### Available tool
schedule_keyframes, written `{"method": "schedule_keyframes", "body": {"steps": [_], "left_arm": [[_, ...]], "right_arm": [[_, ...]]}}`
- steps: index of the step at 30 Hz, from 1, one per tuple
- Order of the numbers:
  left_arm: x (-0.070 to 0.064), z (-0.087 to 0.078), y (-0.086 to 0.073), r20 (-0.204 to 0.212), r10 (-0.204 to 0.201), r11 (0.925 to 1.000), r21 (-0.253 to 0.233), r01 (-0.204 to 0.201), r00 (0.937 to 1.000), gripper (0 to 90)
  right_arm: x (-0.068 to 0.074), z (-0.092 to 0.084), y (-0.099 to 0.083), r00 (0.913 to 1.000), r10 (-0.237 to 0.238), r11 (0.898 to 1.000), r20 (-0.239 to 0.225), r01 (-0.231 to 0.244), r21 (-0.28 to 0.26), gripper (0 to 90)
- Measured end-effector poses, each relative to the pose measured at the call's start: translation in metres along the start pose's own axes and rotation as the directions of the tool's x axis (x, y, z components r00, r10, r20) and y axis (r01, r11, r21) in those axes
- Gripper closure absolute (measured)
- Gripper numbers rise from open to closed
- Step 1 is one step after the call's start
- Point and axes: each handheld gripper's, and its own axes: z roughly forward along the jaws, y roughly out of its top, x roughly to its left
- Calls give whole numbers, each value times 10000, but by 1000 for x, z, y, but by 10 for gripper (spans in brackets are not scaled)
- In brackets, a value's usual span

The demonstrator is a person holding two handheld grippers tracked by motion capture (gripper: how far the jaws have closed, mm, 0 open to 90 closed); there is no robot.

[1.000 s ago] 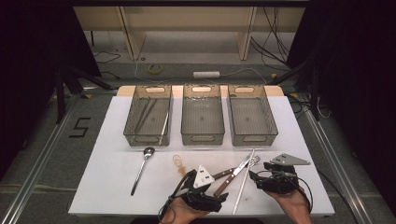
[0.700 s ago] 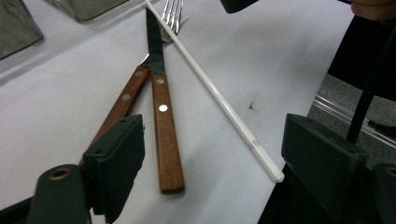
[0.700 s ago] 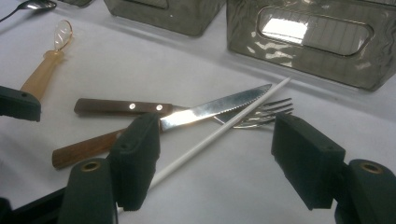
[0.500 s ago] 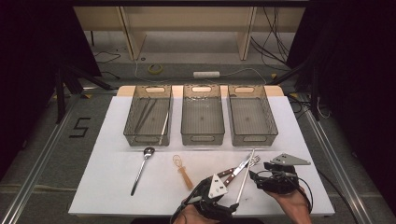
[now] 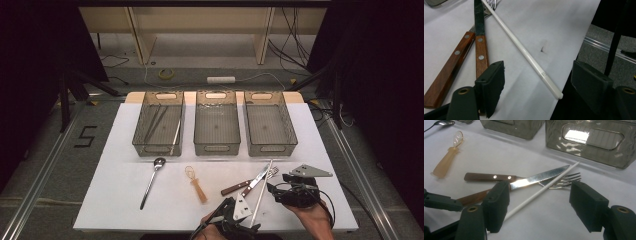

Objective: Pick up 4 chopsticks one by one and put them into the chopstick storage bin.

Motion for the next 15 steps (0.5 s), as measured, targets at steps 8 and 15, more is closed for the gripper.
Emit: {"method": "schedule_keyframes", "body": {"steps": [8, 15], "left_arm": [[-1, 6, -1, 29, -25, 9994, 336, 24, 10000, 338], [-4, 11, -1, 13, 118, 9975, 698, -119, 9999, 400]], "right_arm": [[0, 0, 0, 10000, -19, 10000, -9, 19, -2, 335], [0, 0, 0, 10000, -6, 10000, -8, 6, 11, 335]]}}
